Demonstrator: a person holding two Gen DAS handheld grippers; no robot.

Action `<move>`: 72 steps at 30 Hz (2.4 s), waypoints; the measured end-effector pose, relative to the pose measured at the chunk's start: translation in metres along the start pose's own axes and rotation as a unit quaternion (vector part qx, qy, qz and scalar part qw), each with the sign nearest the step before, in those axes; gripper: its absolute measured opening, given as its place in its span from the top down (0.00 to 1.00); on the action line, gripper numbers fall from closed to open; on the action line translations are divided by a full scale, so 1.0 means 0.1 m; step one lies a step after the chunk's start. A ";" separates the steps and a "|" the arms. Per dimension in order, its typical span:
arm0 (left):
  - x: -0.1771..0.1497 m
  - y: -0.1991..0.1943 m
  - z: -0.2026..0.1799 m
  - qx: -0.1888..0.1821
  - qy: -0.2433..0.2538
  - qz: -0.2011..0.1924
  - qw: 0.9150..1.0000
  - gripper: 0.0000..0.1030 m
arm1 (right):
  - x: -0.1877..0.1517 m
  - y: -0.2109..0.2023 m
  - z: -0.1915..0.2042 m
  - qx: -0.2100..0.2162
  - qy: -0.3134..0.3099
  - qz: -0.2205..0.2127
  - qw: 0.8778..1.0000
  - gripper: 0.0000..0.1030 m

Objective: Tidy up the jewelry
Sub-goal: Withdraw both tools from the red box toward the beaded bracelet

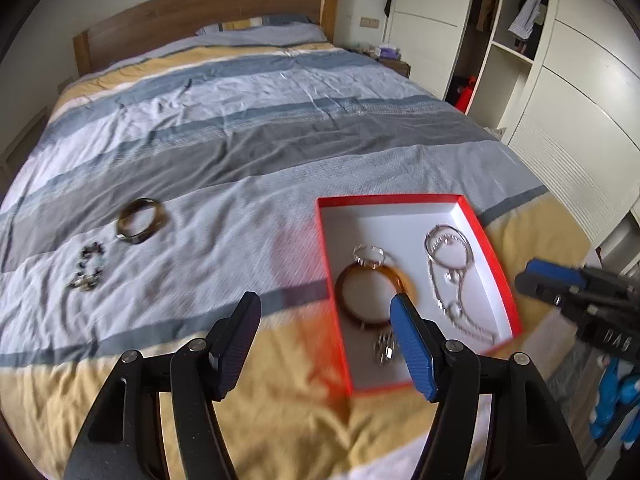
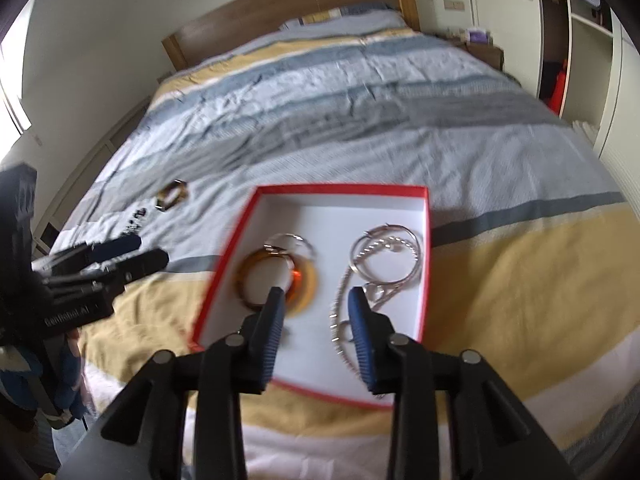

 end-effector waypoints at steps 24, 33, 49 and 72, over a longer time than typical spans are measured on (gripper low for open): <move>-1.43 -1.96 1.29 0.091 -0.100 -0.087 0.987 0.28 | -0.42 -1.29 1.73 0.061 -0.072 -0.097 0.991 0.59; -1.76 -2.33 1.64 0.130 -0.150 -0.107 0.974 0.27 | -0.56 -1.53 2.08 0.089 -0.089 -0.119 0.985 0.59; -1.98 -2.86 2.01 0.190 -0.209 -0.170 0.944 0.19 | -0.64 -1.79 2.26 0.098 -0.091 -0.154 0.979 0.58; -2.11 -2.34 2.24 0.164 -0.240 -0.099 0.952 0.13 | -0.71 -1.10 2.07 0.085 -0.069 -0.085 0.990 0.57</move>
Point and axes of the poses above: each gripper's, at about its wrist camera, not at the fingertips, and y roughly the way its jaws point, z to its left, x to its top, the point moved 6 cm from there along y, roughly the way its jaws point, and after that the axes turned 9 degrees about x, right-handed, at the moved point
